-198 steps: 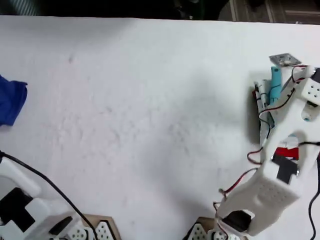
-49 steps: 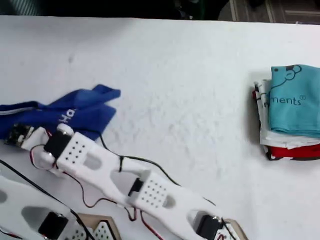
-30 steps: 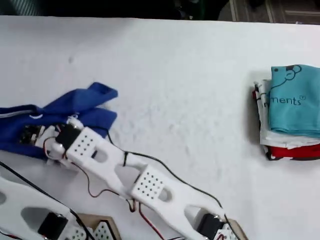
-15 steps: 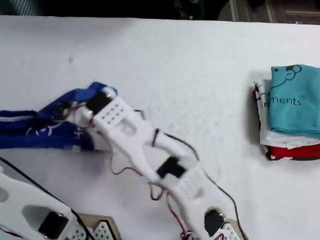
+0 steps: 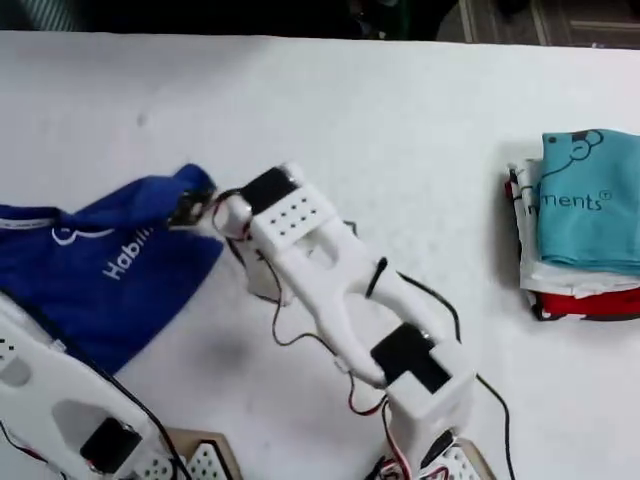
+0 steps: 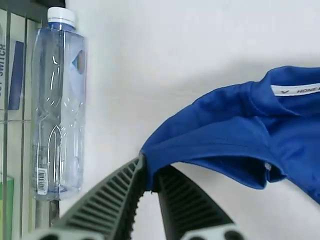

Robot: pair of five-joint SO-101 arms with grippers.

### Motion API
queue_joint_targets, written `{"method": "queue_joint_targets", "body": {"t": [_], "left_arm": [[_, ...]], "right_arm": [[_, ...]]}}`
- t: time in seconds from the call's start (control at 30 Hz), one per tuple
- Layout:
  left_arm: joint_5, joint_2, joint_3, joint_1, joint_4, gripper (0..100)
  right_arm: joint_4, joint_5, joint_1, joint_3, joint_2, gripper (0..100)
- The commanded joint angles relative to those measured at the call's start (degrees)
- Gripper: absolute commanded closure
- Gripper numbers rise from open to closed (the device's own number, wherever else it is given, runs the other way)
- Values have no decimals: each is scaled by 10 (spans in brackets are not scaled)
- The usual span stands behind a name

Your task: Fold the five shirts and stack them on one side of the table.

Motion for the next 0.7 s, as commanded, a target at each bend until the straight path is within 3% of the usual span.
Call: {"method": "queue_joint_targets", "body": {"t": [0.0,0.17,0.3,0.47,0.67], "left_arm": [[-1,-42,-14,-3,2,977],[1,-40,-14,-46,1,977],[1,-39,-13,-78,1,977],[1,-39,-13,-99,1,977],[1,-38,-13,-111,1,977]], "right_arm": [[-35,-32,-51,-55,-10,962],[-74,-122,-118,-140,94,719],[-79,-139,-182,-254,205,550],[-76,-141,-245,-431,363,560],[-65,-137,-258,-620,514,644]]}}
